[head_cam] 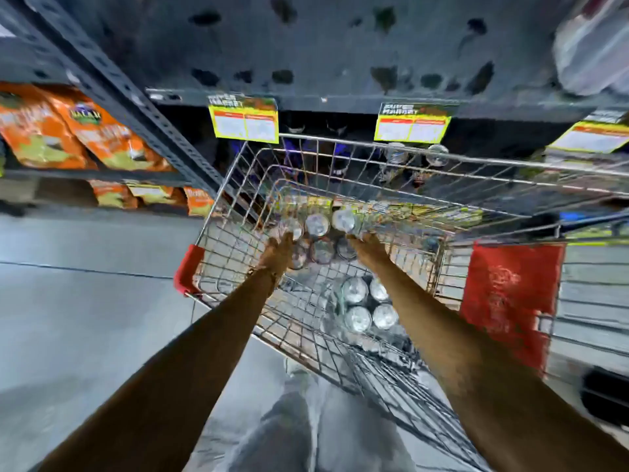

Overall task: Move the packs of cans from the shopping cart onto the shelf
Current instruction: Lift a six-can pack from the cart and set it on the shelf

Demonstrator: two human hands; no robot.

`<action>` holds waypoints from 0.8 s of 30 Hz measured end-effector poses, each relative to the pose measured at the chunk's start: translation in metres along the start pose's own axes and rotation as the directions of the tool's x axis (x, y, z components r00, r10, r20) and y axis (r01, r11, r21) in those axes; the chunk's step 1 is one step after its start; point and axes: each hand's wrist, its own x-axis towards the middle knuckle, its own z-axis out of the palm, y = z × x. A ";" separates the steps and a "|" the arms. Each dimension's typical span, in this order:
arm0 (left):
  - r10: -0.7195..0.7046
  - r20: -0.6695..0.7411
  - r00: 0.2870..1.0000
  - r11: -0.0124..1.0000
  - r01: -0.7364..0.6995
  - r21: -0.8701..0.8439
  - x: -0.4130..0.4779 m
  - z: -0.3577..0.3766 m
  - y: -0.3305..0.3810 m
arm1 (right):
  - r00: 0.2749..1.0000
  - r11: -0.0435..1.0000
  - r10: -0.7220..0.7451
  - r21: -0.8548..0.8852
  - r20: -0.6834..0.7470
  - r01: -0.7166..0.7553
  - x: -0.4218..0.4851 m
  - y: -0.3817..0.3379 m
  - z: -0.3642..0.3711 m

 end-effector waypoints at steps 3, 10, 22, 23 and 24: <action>-0.129 0.081 0.988 0.973 0.142 -0.183 0.015 0.003 0.000 | 0.999 0.998 0.012 0.064 0.031 -0.014 0.012 -0.005 0.006; -0.124 -0.078 0.989 0.976 0.136 0.170 0.023 0.015 0.005 | 0.993 0.977 0.105 0.189 -0.048 -0.094 0.020 -0.009 0.016; 0.314 -0.124 0.941 0.944 -0.294 0.152 -0.064 -0.042 0.048 | 0.967 0.972 -0.084 0.196 -0.241 0.133 -0.090 -0.042 -0.013; 0.340 -0.122 0.933 0.933 -0.318 0.170 -0.072 -0.045 0.053 | 0.956 0.970 -0.127 0.166 -0.265 0.175 -0.102 -0.044 -0.018; 0.376 -0.126 0.918 0.917 -0.350 0.190 -0.082 -0.052 0.061 | 0.939 0.964 -0.182 0.136 -0.293 0.229 -0.116 -0.050 -0.023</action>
